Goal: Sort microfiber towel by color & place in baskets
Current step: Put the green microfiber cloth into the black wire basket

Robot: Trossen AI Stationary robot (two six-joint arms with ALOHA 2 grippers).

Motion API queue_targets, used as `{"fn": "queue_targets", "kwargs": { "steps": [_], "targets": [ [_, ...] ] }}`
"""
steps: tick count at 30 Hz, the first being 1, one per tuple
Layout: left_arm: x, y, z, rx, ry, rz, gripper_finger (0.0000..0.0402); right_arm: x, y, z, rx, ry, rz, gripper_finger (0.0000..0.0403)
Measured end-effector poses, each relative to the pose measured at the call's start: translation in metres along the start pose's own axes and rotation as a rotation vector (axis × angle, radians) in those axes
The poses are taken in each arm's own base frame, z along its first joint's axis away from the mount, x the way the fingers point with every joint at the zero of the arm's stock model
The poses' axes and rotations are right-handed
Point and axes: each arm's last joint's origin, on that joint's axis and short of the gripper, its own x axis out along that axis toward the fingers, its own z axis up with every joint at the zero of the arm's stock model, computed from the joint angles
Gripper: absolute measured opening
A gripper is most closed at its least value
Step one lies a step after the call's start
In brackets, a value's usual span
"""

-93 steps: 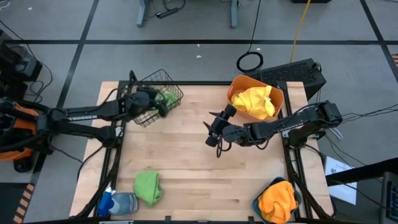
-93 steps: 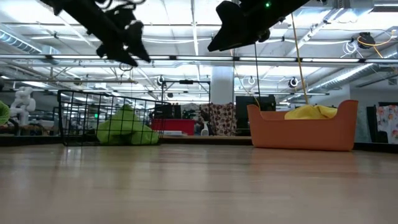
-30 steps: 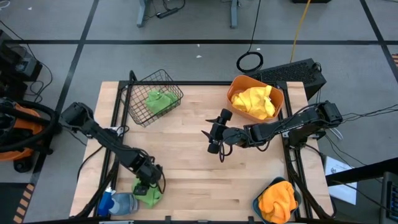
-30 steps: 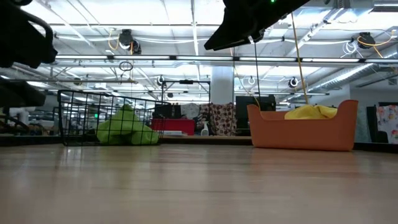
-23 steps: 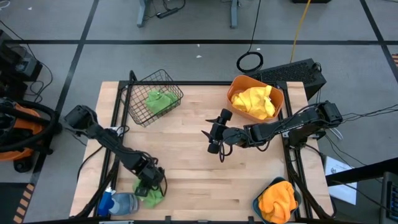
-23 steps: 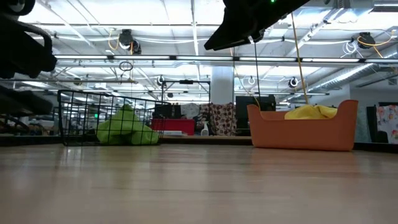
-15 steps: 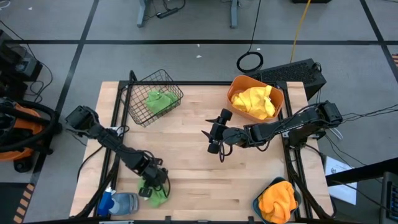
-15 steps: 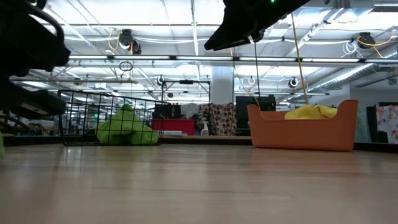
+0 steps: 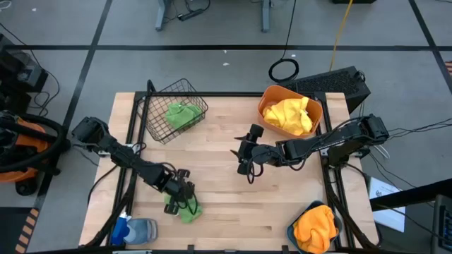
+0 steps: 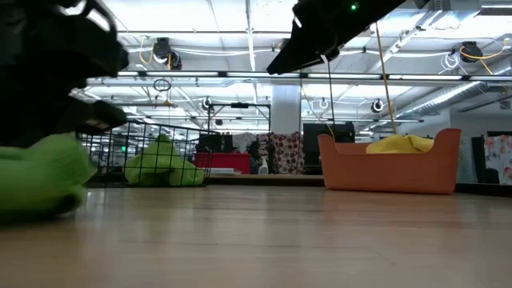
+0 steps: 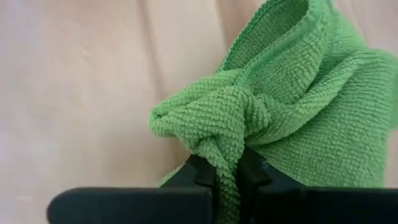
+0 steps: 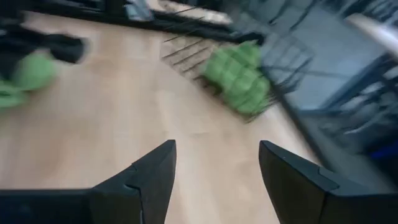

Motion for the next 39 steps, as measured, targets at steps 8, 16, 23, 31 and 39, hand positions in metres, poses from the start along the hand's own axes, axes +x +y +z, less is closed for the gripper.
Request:
{"fn": "queue_targets", "kwargs": {
  "steps": [8,16,23,31,39],
  "targets": [
    [-0.009,0.032,0.012,-0.003,-0.097,0.191,0.0018,-0.010,0.030,-0.019,0.059,0.012,0.274,0.0221],
    [-0.017,0.054,0.038,0.026,-0.339,0.352,0.0018,-0.010,0.035,-0.052,0.140,-0.077,0.266,0.0221],
    [-0.024,0.067,0.050,0.010,-0.464,0.508,0.0022,-0.012,0.034,-0.062,0.188,-0.179,0.274,0.0221],
    [-0.033,0.073,0.057,-0.076,-0.557,0.759,0.0025,-0.012,0.032,-0.058,0.218,-0.227,0.246,0.0221],
    [-0.043,0.074,0.065,-0.104,-0.653,0.907,0.0026,-0.012,0.030,-0.057,0.227,-0.231,0.194,0.0221]
  ]
}}
